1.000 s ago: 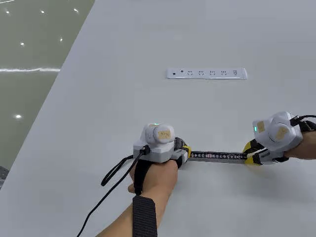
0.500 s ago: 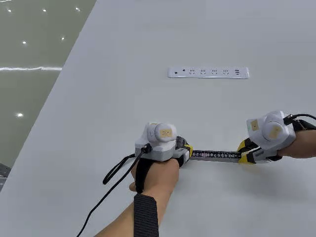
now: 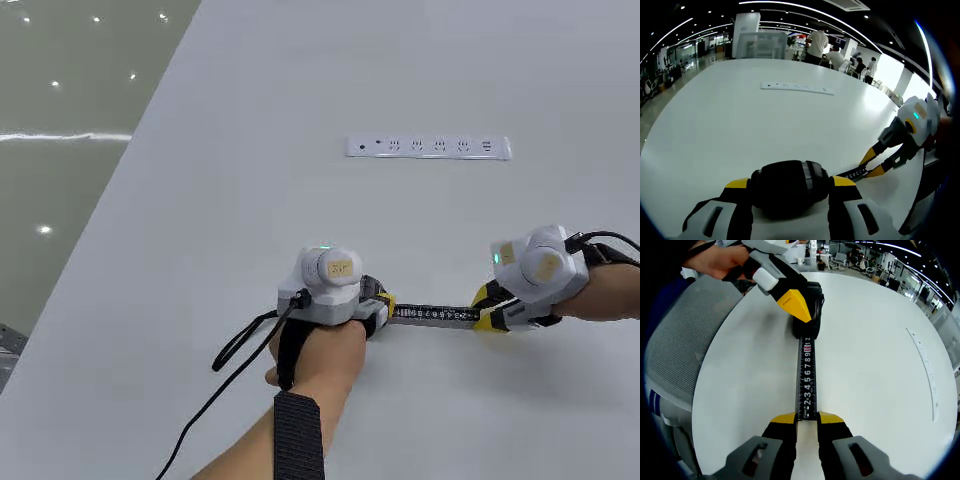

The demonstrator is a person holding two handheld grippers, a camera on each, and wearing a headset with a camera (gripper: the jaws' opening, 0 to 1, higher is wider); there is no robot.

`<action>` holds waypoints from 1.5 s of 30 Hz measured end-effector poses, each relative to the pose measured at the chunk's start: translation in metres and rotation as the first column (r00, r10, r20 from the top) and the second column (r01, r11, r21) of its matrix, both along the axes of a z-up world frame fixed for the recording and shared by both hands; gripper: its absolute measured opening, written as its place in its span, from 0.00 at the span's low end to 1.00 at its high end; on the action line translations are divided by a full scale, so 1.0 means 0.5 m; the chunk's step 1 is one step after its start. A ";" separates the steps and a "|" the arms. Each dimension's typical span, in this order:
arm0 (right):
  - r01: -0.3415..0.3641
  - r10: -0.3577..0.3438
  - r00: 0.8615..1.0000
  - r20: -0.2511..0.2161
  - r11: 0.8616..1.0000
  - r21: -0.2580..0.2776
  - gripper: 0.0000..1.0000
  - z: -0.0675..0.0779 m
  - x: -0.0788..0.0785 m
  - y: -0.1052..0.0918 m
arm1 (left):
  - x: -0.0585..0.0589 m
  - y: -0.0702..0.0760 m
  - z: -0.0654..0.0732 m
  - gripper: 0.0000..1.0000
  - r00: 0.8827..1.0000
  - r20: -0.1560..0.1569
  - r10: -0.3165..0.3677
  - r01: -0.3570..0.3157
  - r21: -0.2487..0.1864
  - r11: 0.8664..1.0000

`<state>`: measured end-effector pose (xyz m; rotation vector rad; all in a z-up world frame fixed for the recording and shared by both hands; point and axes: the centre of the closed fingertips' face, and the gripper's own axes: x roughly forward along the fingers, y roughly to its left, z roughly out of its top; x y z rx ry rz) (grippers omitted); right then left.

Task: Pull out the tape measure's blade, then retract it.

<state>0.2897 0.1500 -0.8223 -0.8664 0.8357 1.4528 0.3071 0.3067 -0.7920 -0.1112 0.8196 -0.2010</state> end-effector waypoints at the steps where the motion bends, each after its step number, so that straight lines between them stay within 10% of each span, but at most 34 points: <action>1: 0.000 0.000 1.000 -0.001 1.000 0.001 0.11 0.000 -0.001 0.001 | 0.000 0.000 0.000 0.57 1.000 0.000 -0.001 0.001 0.000 1.000; 45: -0.006 0.007 1.000 -0.019 0.999 0.041 0.11 -0.007 -0.008 0.106 | -0.002 0.001 0.003 0.57 1.000 0.000 -0.011 0.011 -0.024 1.000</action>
